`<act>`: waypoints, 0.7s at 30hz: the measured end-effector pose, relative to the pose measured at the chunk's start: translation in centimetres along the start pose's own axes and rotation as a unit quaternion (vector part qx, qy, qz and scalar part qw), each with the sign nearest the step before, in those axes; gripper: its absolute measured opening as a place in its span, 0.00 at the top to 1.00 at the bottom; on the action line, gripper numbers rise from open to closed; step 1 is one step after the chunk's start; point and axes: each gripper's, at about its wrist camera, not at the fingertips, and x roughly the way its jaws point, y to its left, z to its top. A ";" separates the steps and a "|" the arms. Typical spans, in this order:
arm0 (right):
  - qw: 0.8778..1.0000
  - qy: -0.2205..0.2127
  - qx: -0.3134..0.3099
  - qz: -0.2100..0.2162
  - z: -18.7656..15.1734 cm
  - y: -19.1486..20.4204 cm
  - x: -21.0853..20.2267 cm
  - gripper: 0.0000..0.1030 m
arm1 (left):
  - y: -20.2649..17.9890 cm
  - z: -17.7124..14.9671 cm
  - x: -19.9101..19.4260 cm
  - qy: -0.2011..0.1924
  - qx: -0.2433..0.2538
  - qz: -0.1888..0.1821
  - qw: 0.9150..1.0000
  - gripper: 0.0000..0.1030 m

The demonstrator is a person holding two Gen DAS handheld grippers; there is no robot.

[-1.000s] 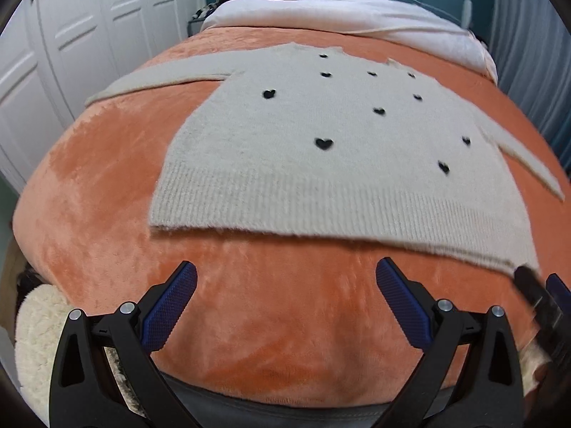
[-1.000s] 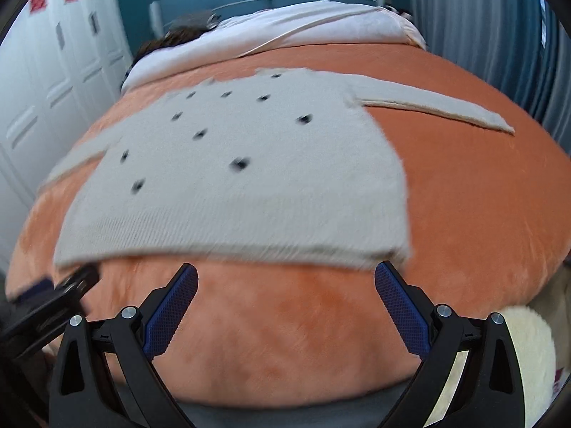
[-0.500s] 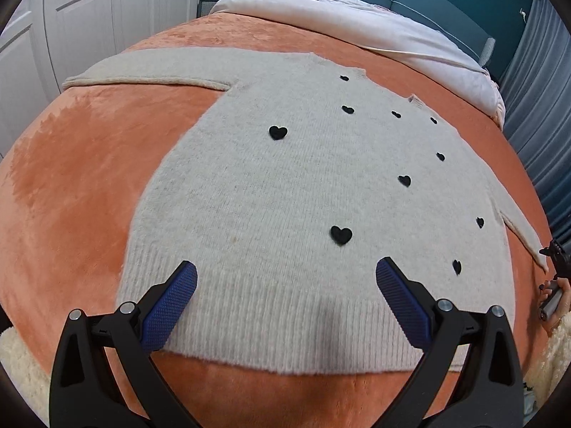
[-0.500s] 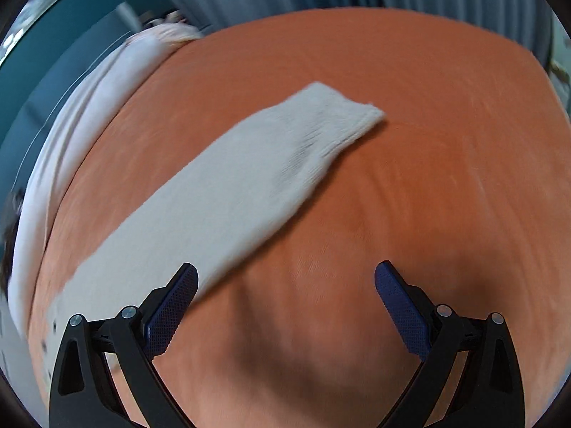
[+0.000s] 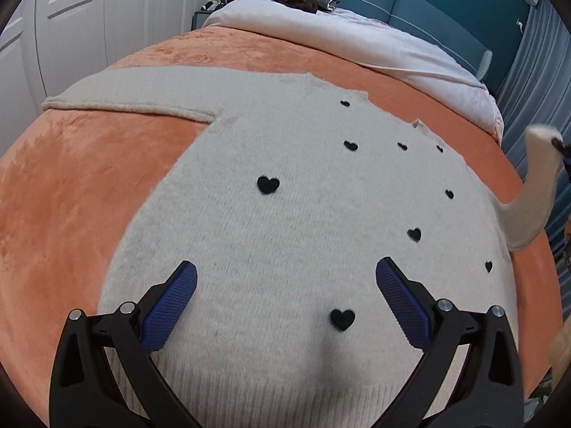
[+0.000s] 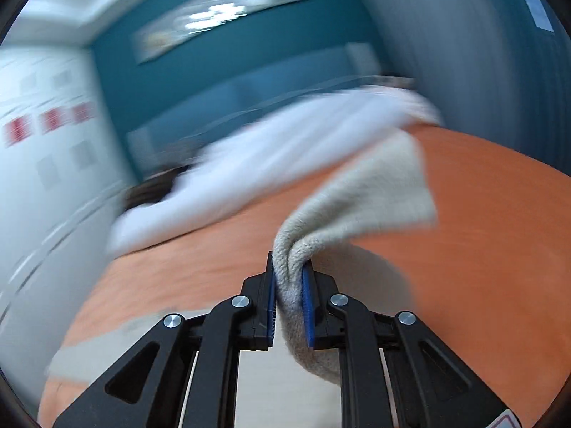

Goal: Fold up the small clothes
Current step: 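Grasp a sweater sleeve cuff with the right tool and fold it across the body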

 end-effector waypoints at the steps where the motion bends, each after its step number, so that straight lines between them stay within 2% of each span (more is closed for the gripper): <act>1: 0.998 0.022 -0.021 0.057 -1.2 4.2 1.3 0.82 | -0.1 0.6 -0.1 -0.006 -0.004 -0.008 1.000 0.05; 3: 0.990 0.071 -0.045 0.117 -4.7 9.9 4.0 0.69 | -0.4 1.9 0.2 -0.011 -0.014 -0.025 1.000 0.05; 6: 0.983 0.132 -0.063 0.111 -11.0 13.2 7.3 0.66 | -0.7 4.5 1.9 0.006 -0.032 -0.059 0.998 0.05; 10: 0.983 0.174 0.012 0.057 -15.5 8.5 6.9 0.62 | -0.6 7.7 6.0 0.031 -0.053 -0.087 0.994 0.05; 13: 0.981 0.179 0.070 0.014 -16.7 3.0 3.8 0.52 | -0.8 10.0 10.1 0.041 -0.059 -0.094 0.993 0.05; 15: 0.978 0.188 0.088 -0.010 -17.5 0.5 3.5 0.52 | -0.9 11.0 13.1 0.067 -0.082 -0.084 0.991 0.05; 16: 0.976 0.194 0.101 -0.016 -17.8 -0.9 3.9 0.52 | -0.8 11.4 14.6 0.081 -0.101 -0.095 0.987 0.05; 18: 0.971 0.196 0.135 -0.018 -18.2 -2.9 3.8 0.53 | -0.5 11.8 15.9 0.077 -0.135 -0.080 0.985 0.05; 20: 0.968 0.187 0.167 -0.014 -18.1 -4.1 4.0 0.53 | -1.0 12.6 16.3 0.063 -0.141 -0.064 0.986 0.05; 21: 0.967 0.182 0.178 -0.013 -17.9 -4.4 4.5 0.53 | -1.4 13.0 16.3 0.057 -0.136 -0.057 0.987 0.11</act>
